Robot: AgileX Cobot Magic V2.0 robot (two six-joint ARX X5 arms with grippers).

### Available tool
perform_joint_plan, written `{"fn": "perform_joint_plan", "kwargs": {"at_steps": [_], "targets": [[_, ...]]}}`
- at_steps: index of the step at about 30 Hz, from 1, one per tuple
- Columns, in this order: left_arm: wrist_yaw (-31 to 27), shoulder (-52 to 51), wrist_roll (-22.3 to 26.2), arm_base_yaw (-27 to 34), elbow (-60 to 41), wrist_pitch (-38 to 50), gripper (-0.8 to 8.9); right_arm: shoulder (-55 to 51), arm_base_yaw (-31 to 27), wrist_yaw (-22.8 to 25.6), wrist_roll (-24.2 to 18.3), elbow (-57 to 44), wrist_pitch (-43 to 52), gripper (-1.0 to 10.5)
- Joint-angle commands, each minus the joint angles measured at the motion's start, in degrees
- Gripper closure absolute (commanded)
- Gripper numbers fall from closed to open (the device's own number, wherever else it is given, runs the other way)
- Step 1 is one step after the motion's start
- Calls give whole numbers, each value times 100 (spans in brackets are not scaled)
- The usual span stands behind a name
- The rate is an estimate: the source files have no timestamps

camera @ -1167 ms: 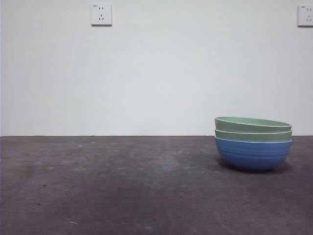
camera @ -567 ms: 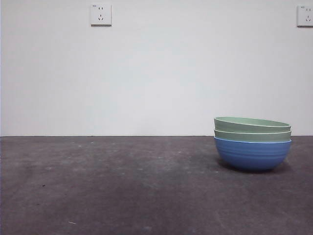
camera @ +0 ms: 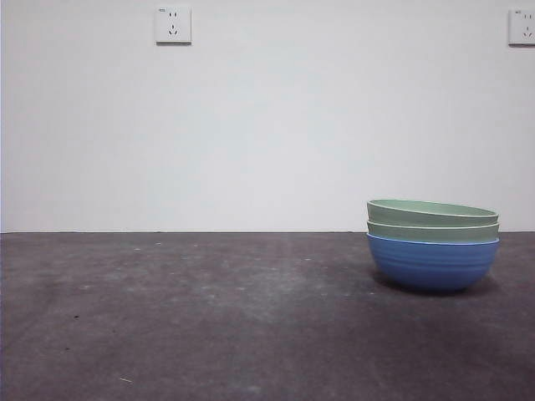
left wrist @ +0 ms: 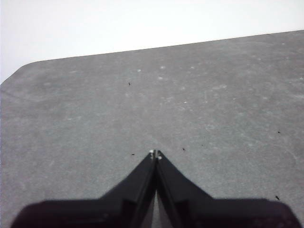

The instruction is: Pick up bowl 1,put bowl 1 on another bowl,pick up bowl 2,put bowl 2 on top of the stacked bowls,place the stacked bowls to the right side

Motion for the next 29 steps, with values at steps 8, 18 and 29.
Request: {"fn": "perform_joint_plan", "kwargs": {"at_steps": [8, 18, 29], "targets": [[9, -17, -28, 17, -83, 4, 817, -979, 24, 197, 278, -1014, 48, 944], [9, -17, -28, 17, -83, 4, 817, -1080, 94, 186, 448, -1353, -28, 944], [11, -17, -28, 17, -83, 4, 817, -1075, 92, 184, 706, -1349, -24, 944]]}}
